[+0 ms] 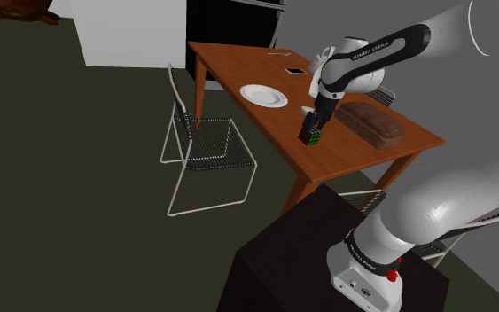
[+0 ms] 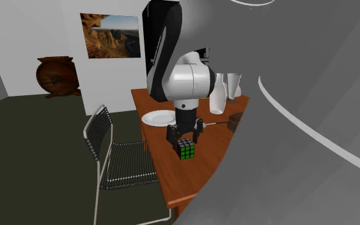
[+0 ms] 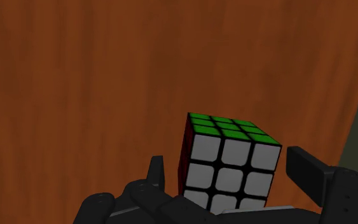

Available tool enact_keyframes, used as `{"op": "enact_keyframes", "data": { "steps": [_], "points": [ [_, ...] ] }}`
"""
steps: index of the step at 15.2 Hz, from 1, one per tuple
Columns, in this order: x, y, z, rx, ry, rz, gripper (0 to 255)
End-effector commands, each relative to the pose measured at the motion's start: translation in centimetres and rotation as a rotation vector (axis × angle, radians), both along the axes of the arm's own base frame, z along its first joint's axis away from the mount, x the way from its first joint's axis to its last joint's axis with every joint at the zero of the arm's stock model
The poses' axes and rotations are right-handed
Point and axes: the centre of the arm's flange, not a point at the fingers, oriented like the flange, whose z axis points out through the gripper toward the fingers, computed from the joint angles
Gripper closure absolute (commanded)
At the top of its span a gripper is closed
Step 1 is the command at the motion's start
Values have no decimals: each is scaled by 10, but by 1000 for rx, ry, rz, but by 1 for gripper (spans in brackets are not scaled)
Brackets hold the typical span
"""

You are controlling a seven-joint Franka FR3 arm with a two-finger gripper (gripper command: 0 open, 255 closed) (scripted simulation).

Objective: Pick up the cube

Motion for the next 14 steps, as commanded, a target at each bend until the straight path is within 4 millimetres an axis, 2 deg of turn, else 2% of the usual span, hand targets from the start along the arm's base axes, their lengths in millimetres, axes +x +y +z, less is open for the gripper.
{"op": "enact_keyframes", "data": {
  "steps": [1,3,4,13,14],
  "points": [
    [0,0,-10,0,-1,0,0],
    [0,0,-13,0,-1,0,0],
    [0,0,-14,0,-1,0,255],
    [0,0,-13,0,-1,0,255],
    [0,0,-8,0,-1,0,255]
  ]
}}
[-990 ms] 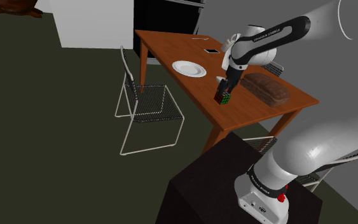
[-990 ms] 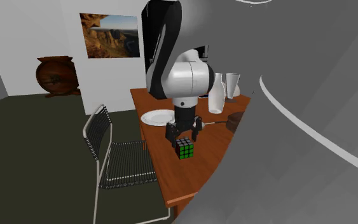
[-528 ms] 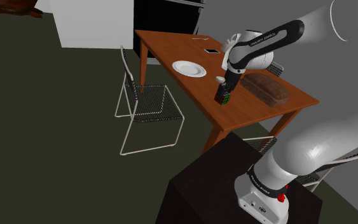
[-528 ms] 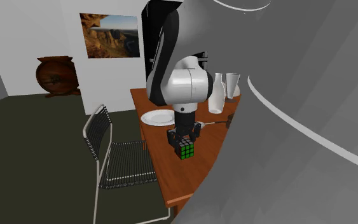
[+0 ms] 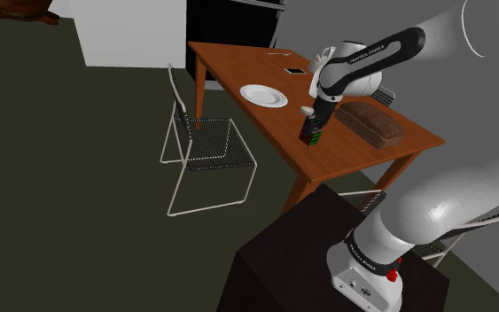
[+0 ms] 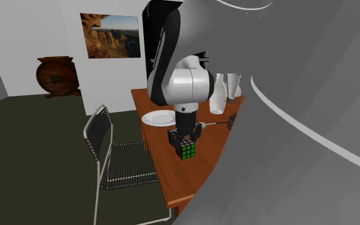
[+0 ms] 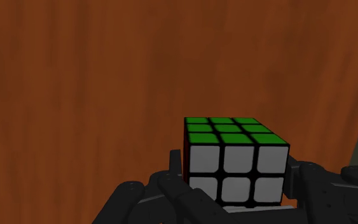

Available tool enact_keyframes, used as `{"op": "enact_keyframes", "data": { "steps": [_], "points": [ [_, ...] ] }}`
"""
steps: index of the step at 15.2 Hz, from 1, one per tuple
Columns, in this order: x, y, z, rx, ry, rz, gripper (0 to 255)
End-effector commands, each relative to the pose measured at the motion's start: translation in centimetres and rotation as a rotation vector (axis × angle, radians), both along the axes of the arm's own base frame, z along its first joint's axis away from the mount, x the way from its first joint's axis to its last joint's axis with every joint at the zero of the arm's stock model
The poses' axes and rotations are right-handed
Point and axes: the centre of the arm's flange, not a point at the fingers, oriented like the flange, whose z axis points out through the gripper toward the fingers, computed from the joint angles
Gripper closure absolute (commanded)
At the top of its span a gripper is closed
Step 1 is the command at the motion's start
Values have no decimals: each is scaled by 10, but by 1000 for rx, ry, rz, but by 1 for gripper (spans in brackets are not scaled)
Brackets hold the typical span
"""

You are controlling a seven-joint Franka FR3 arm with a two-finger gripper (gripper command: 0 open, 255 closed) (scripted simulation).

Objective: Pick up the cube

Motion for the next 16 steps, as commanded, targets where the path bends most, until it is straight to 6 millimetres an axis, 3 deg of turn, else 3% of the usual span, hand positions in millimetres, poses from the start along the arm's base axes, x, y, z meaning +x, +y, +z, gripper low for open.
{"op": "enact_keyframes", "data": {
  "steps": [1,14,16],
  "points": [
    [0,0,8,0,1,0,255],
    [0,0,76,0,1,0,255],
    [0,0,77,0,1,0,255]
  ]
}}
